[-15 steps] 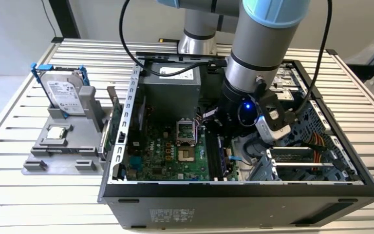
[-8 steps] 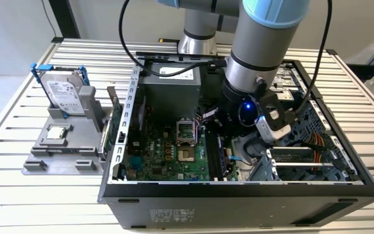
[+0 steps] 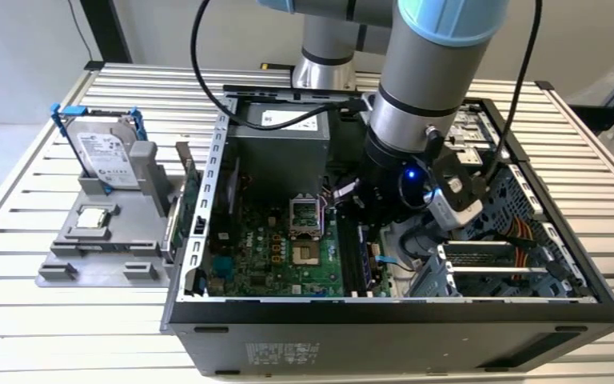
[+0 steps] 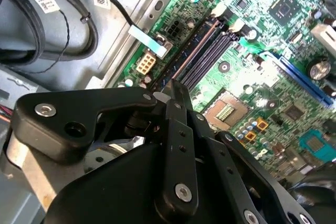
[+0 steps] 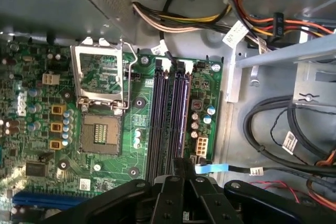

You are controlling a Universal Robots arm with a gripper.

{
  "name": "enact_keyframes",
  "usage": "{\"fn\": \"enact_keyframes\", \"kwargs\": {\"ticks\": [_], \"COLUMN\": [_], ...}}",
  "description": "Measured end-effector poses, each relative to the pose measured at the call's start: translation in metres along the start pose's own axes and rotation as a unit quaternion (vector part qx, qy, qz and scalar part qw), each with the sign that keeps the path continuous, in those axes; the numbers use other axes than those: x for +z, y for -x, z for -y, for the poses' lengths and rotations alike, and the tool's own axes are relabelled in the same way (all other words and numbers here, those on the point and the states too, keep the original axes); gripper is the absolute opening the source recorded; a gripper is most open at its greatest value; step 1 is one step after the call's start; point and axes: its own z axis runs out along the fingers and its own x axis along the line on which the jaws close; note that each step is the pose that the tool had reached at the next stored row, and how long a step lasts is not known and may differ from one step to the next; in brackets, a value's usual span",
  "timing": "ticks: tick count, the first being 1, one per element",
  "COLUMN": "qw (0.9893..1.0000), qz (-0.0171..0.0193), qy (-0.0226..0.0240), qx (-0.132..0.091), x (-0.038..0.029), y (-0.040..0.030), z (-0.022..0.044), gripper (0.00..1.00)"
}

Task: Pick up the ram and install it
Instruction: 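Press down the ram until it locks into place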

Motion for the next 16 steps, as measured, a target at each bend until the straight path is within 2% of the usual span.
{"fn": "enact_keyframes", "kwargs": {"ticks": [5,9,12,16], "qw": [0.9995,0.9987,0.9976,0.9956], "qz": [-0.0015,-0.0019,-0.0016,-0.0010], "qy": [0.0000,0.0002,0.0000,0.0000], "qx": [-0.030,-0.051,-0.069,-0.093], "x": [0.0000,0.0001,0.0001,0.0002], "y": [0.0000,0.0000,0.0001,0.0000], "z": [0.0000,0.0000,0.0000,0.0000], "gripper": [0.00,0.00,0.00,0.00]}}
